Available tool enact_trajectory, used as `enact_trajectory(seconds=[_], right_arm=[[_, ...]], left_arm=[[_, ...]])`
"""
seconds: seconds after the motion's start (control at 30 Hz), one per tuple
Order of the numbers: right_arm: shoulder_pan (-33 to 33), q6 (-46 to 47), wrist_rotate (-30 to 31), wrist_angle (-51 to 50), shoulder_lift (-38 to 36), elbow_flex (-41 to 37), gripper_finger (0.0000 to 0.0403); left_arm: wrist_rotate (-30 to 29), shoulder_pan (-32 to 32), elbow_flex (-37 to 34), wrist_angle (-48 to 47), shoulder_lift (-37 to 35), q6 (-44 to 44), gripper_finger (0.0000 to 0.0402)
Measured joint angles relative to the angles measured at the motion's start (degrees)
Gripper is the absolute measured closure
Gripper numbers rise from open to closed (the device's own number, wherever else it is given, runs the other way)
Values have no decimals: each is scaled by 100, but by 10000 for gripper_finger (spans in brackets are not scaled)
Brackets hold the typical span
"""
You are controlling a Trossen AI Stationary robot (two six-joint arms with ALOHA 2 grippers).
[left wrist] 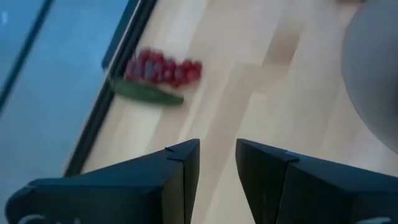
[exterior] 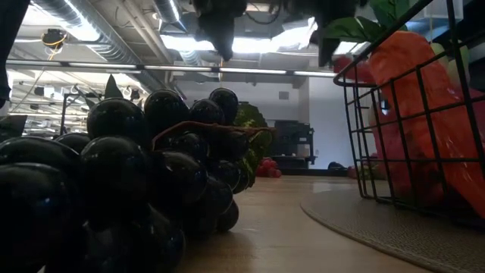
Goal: Build produce basket
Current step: Put the bottom red chili pepper into the black wire basket
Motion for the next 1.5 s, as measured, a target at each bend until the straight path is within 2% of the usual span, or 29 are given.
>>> enact_trajectory(seconds=[0.1, 0.27, 0.37, 0.63, 0.87, 1.0, 1.1, 1.37, 1.5], right_arm=[[1, 330, -6, -32, -336, 152, 403], [52, 1323, -5, -29, -1098, 96, 403], [199, 2067, 24, 3, -1477, 89, 403], [1249, 3781, 358, -88, -2276, 82, 403], [2412, 5615, 1597, -667, -2557, 75, 403], [2867, 6220, 2068, -642, -2571, -15, 403], [3094, 6821, 2222, -698, -2673, -426, 403], [3610, 8263, 2205, 373, -3290, -2202, 403], [3815, 8882, 2195, 586, -3485, -3070, 403]], left_arm=[[394, -52, 0, 180, 0, 551, 308], [1715, -47, 0, 508, 0, 1164, 308], [2230, -49, 0, 734, 0, 1303, 308], [2313, -45, 0, 829, 0, 1421, 308], [2325, -45, 0, 946, 0, 1665, 308], [2882, -45, 0, 1265, 0, 1782, 308], [3165, -51, 0, 1430, 0, 1779, 308], [3144, -45, 0, 1499, 0, 1764, 308], [3146, -47, 0, 1541, 0, 1734, 308]])
